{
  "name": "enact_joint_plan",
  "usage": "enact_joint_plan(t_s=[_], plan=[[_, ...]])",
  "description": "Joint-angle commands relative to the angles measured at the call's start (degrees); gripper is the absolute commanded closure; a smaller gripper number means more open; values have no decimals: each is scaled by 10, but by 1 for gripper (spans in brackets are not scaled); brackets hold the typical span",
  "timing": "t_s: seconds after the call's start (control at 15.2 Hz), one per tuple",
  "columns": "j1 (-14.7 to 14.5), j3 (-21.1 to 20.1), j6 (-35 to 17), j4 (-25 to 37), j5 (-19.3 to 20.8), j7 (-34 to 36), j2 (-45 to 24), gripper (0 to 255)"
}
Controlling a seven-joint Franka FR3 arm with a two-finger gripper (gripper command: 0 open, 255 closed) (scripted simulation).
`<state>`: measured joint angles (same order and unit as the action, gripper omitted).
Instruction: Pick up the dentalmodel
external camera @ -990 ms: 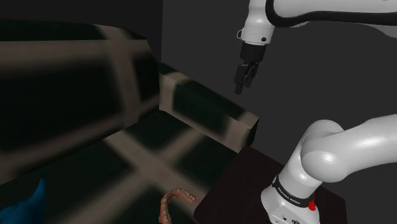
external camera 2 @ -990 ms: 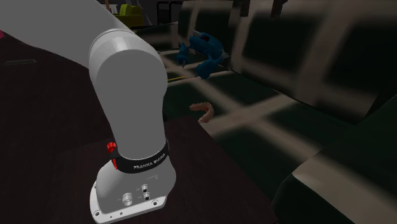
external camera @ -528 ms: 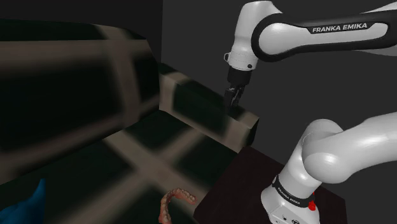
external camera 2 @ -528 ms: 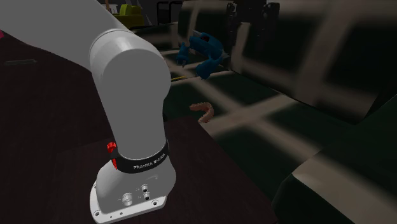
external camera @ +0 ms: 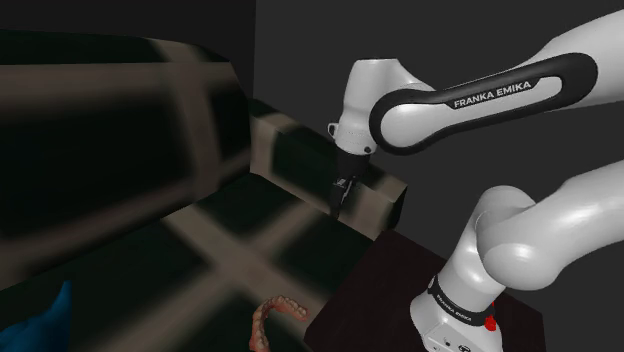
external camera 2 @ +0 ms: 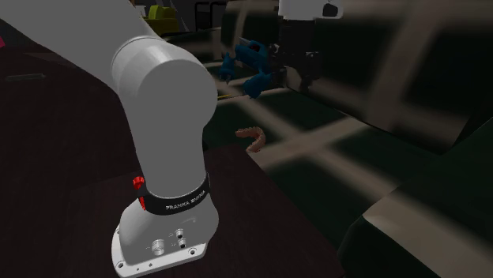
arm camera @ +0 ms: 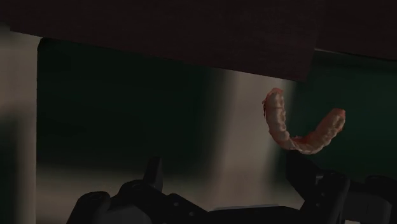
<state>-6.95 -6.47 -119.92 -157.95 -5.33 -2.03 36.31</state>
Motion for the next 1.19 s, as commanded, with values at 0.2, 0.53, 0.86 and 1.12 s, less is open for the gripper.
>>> enact_joint_plan(t_s=[0.2, 0.53, 0.86, 1.12], plan=[[-32, -27, -127, -33, -27, -1, -85, 0], [-61, -55, -254, -42, -48, -1, -195, 0], [-82, -83, -378, -28, -50, 7, -324, 0], [-99, -92, -467, -1, -9, 40, -434, 0]])
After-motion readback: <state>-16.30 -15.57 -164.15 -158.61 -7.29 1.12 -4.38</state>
